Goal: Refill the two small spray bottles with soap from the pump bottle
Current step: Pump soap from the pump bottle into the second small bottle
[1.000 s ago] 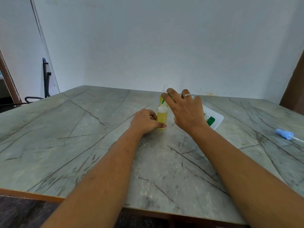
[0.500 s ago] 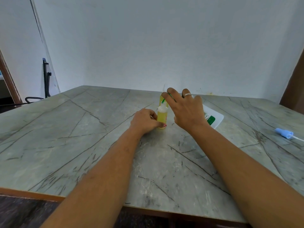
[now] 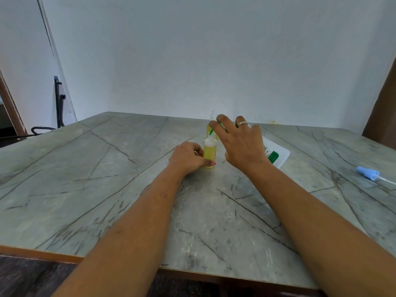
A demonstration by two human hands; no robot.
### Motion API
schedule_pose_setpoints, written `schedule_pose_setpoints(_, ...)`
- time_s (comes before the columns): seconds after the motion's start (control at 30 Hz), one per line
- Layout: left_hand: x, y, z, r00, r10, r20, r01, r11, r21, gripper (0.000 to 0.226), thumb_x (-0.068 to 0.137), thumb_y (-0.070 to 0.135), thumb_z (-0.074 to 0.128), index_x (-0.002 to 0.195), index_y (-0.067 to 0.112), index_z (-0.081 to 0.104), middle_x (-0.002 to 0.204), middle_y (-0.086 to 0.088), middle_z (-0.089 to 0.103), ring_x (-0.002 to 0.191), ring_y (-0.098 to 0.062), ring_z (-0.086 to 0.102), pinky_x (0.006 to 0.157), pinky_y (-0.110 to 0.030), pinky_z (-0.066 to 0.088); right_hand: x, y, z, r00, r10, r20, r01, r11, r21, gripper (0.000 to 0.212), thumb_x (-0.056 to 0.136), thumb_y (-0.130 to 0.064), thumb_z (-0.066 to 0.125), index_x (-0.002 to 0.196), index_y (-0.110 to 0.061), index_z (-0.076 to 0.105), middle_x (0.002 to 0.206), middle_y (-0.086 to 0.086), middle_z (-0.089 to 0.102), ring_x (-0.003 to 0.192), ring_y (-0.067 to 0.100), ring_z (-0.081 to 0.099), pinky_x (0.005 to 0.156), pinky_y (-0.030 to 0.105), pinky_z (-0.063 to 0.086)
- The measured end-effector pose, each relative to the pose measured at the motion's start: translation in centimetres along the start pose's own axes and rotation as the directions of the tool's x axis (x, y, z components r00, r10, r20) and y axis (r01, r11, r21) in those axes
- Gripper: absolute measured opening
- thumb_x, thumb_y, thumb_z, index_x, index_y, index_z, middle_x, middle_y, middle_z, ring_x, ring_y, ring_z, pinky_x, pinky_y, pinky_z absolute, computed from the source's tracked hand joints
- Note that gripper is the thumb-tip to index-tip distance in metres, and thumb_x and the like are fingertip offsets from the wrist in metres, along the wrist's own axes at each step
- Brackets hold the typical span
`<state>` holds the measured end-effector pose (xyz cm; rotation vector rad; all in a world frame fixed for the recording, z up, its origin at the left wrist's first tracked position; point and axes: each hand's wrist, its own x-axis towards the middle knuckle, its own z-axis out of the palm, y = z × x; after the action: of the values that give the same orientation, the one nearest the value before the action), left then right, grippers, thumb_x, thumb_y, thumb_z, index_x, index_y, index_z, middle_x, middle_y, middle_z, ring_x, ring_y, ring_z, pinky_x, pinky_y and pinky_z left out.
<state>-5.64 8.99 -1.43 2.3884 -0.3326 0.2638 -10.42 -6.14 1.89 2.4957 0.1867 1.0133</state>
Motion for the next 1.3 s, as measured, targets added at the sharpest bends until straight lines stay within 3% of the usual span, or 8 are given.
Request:
schedule_pose_setpoints(0.27, 0.0, 0.2, 0.0, 1.000, -0.008, 0.000, 0.008, 1.000, 0.009, 0.050, 0.068, 0.047, 0.076, 0.104, 0.015, 0.063, 0.098, 0.002, 0.058, 0.093, -0.015, 0.055, 0.084, -0.029, 0.048, 0.1, 0.0, 0.0, 1.000, 0.025, -0.004, -0.025, 1.000, -0.011, 0.076, 0.069, -0.027, 0.075, 0.130, -0.022, 0.029, 0.134, 0.002, 0.037, 0.110, 0.029, 0.051, 0.063, 0.036, 0.047)
schedule_pose_setpoints(0.7, 0.0, 0.0, 0.2, 1.000, -0.006, 0.004, 0.006, 1.000, -0.002, 0.046, 0.065, 0.048, 0.077, 0.096, 0.018, 0.063, 0.097, 0.000, 0.061, 0.090, -0.015, 0.056, 0.083, -0.031, 0.050, 0.0, 0.4, 0.3, 0.998, 0.039, -0.046, -0.038, 0.999, 0.021, 0.086, 0.066, -0.025, 0.075, 0.134, -0.026, 0.023, 0.138, 0.001, 0.034, 0.109, 0.031, 0.050, 0.063, 0.038, 0.050)
schedule_pose_setpoints(0.97, -0.2, -0.1, 0.3, 1.000, 0.000, -0.004, 0.000, 1.000, 0.004, 0.042, 0.065, 0.049, 0.077, 0.092, 0.021, 0.061, 0.099, 0.000, 0.062, 0.090, -0.016, 0.058, 0.086, -0.035, 0.051, 0.2, 1.4, 0.2, 0.976, 0.162, -0.146, -0.135, 0.974, 0.179, 0.085, 0.068, -0.027, 0.072, 0.140, -0.028, 0.026, 0.141, 0.002, 0.033, 0.106, 0.033, 0.049, 0.061, 0.038, 0.050)
schedule_pose_setpoints(1.1, -0.3, -0.1, 0.3, 1.000, 0.005, 0.002, -0.005, 1.000, 0.004, 0.041, 0.065, 0.049, 0.077, 0.091, 0.022, 0.059, 0.098, 0.000, 0.062, 0.090, -0.015, 0.057, 0.083, -0.032, 0.051, 0.2, 2.3, 0.2, 0.897, 0.378, -0.231, -0.225, 0.838, 0.497, 0.085, 0.064, -0.023, 0.068, 0.139, -0.030, 0.029, 0.135, 0.004, 0.037, 0.100, 0.029, 0.048, 0.056, 0.034, 0.052)
schedule_pose_setpoints(1.2, -0.4, -0.1, 0.3, 1.000, 0.007, 0.001, -0.007, 1.000, -0.004, 0.042, 0.064, 0.050, 0.078, 0.091, 0.023, 0.060, 0.097, 0.001, 0.063, 0.090, -0.015, 0.058, 0.083, -0.033, 0.052, 0.1, 2.9, 0.9, 0.837, 0.513, -0.192, -0.228, 0.645, 0.730, 0.093, 0.065, -0.028, 0.072, 0.144, -0.026, 0.022, 0.135, 0.006, 0.036, 0.108, 0.024, 0.046, 0.075, 0.030, 0.049)
schedule_pose_setpoints(1.3, -0.4, -0.1, 0.5, 1.000, 0.007, -0.005, -0.007, 1.000, 0.003, 0.043, 0.061, 0.052, 0.078, 0.090, 0.025, 0.059, 0.096, 0.003, 0.063, 0.088, -0.014, 0.059, 0.084, -0.036, 0.053, -0.1, 3.0, 1.4, 0.801, 0.587, -0.122, -0.224, 0.482, 0.847, 0.098, 0.067, -0.027, 0.075, 0.146, -0.021, 0.018, 0.135, 0.006, 0.037, 0.108, 0.012, 0.044, 0.089, 0.026, 0.039)
